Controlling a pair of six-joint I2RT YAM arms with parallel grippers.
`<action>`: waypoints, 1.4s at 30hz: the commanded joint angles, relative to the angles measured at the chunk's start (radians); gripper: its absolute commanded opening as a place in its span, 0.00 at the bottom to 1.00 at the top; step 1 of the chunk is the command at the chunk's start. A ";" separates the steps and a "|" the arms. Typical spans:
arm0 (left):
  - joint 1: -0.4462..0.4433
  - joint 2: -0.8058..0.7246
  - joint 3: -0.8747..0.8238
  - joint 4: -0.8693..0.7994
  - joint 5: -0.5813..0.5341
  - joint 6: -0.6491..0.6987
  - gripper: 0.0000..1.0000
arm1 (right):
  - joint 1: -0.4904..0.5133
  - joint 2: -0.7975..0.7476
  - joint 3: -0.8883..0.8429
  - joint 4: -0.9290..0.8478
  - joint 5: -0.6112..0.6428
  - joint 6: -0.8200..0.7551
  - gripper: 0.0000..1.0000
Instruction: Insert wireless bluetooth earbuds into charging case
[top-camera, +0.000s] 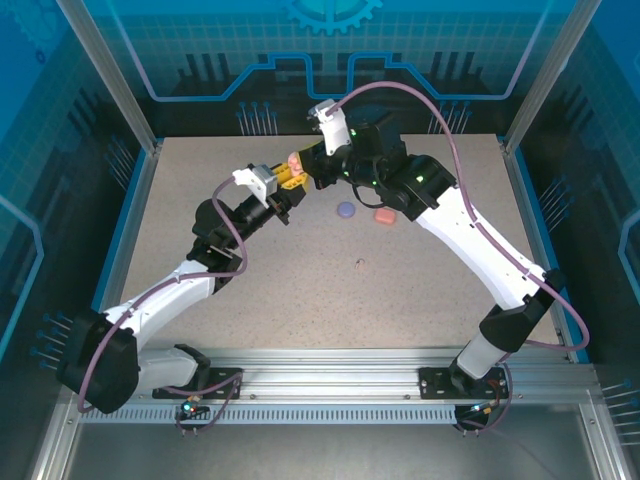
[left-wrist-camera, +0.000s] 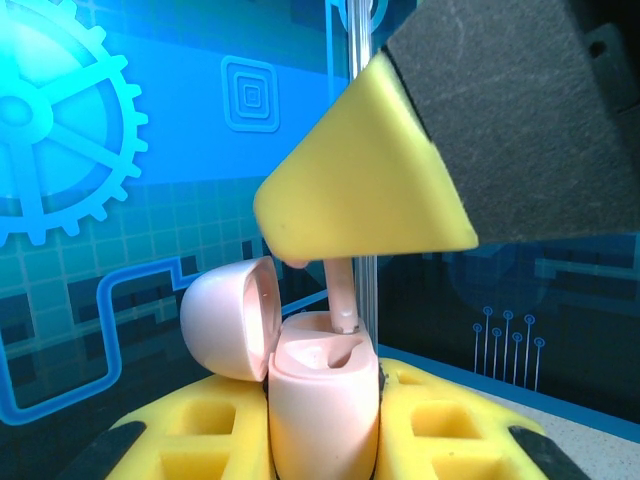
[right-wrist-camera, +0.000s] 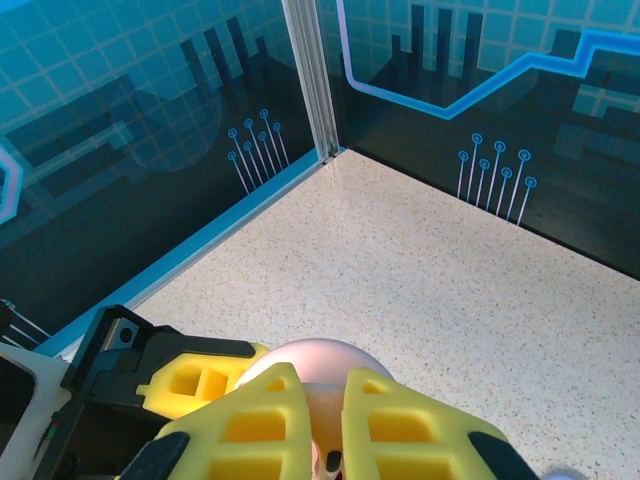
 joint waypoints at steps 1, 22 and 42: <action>-0.007 -0.013 0.006 0.043 0.018 0.008 0.00 | -0.008 -0.037 0.013 0.041 -0.007 0.011 0.11; -0.009 -0.021 0.010 0.039 0.015 0.012 0.00 | 0.005 0.020 0.009 0.024 -0.028 0.015 0.10; -0.009 -0.012 0.017 0.044 0.006 0.016 0.00 | 0.015 -0.032 -0.081 0.022 -0.021 0.007 0.09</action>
